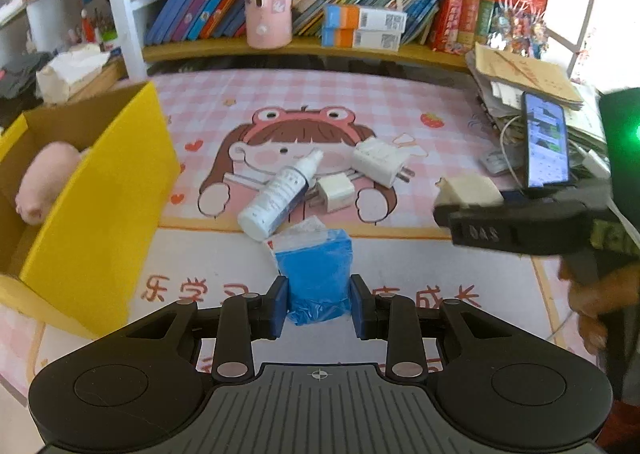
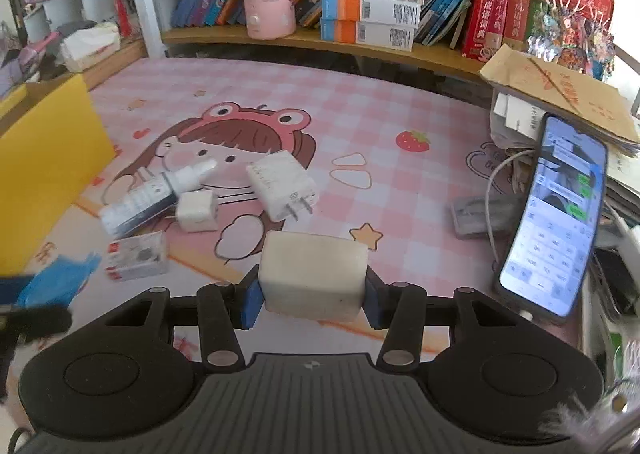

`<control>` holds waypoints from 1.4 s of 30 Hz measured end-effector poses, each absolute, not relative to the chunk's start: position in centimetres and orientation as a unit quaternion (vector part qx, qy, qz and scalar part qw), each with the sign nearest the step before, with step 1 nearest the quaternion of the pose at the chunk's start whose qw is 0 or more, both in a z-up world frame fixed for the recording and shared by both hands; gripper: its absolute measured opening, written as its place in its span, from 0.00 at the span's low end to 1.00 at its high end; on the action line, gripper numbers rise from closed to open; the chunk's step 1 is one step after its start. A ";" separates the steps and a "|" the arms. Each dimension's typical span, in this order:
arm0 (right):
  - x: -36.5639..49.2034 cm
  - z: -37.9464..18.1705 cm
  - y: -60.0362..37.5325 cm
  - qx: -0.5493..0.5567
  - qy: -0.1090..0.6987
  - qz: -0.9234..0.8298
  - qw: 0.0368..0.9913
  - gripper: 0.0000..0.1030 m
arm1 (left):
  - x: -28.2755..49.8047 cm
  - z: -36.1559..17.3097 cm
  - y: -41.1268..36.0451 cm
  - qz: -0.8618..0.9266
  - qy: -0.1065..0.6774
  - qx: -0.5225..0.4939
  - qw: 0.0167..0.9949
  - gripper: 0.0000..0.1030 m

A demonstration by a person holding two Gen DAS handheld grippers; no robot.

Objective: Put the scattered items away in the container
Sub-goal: 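Grasp the blue packet with the left tool while the right tool grasps the white block, then lift the blue packet and white block and carry them toward the yellow box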

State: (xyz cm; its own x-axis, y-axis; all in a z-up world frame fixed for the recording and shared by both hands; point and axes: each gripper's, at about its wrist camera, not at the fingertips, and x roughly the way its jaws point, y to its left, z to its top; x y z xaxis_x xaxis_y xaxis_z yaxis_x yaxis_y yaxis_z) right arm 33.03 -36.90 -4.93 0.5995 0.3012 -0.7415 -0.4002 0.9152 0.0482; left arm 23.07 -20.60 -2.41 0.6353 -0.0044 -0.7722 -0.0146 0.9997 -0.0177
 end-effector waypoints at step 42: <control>8.1 0.1 -27.1 -0.019 0.373 0.036 0.927 0.43 | 9.5 0.4 -8.0 -0.209 0.369 -0.003 0.906 0.28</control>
State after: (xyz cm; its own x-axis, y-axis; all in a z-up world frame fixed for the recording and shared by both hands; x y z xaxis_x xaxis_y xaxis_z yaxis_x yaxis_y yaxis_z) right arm 8.14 -27.08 0.06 0.7194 0.0518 -0.6926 -0.0805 0.9967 -0.0091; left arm 9.46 -8.01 0.41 0.6412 -0.3797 -0.6668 0.3758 0.9130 -0.1585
